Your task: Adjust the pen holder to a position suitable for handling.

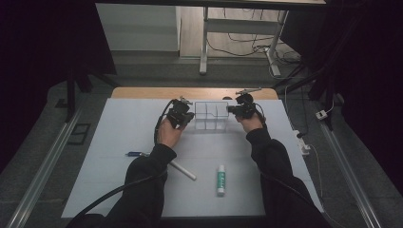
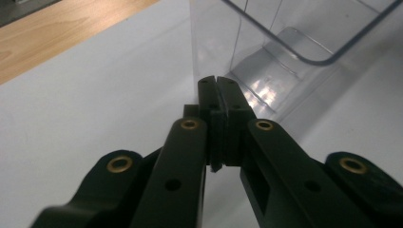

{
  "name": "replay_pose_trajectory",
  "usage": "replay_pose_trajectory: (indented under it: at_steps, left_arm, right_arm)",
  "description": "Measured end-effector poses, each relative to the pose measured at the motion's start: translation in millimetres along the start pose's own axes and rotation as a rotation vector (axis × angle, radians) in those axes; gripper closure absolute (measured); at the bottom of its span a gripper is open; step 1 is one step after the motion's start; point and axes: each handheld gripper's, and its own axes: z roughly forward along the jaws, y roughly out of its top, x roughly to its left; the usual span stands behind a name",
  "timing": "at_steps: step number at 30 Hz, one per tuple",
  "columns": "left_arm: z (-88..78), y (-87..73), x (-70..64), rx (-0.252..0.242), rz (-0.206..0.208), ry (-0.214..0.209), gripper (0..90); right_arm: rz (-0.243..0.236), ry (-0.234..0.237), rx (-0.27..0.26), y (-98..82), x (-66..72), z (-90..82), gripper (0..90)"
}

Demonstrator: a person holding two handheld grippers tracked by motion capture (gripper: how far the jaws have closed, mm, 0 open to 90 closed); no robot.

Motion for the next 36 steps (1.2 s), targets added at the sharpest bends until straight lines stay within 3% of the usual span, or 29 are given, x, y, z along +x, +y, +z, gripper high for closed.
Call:
replay_pose_trajectory:
  at_steps: [12, 22, 36]
  left_arm:
    - [-18.0, -17.9, 5.4, 0.022, -0.007, -0.003, 88.5]
    - [-35.7, -32.6, 0.9, 0.038, 0.002, -0.017, 88.5]
    - [-22.0, -41.1, 4.6, 0.068, -0.027, -0.028, 88.5]
  right_arm:
    - [-0.031, 0.048, 0.027, -4.7, 25.7, -3.1, 90.0]
    - [-0.020, 0.081, 0.007, -11.9, 43.4, -11.2, 90.0]
    - [-0.023, 0.039, 0.070, -23.3, 44.8, 7.5, 90.0]
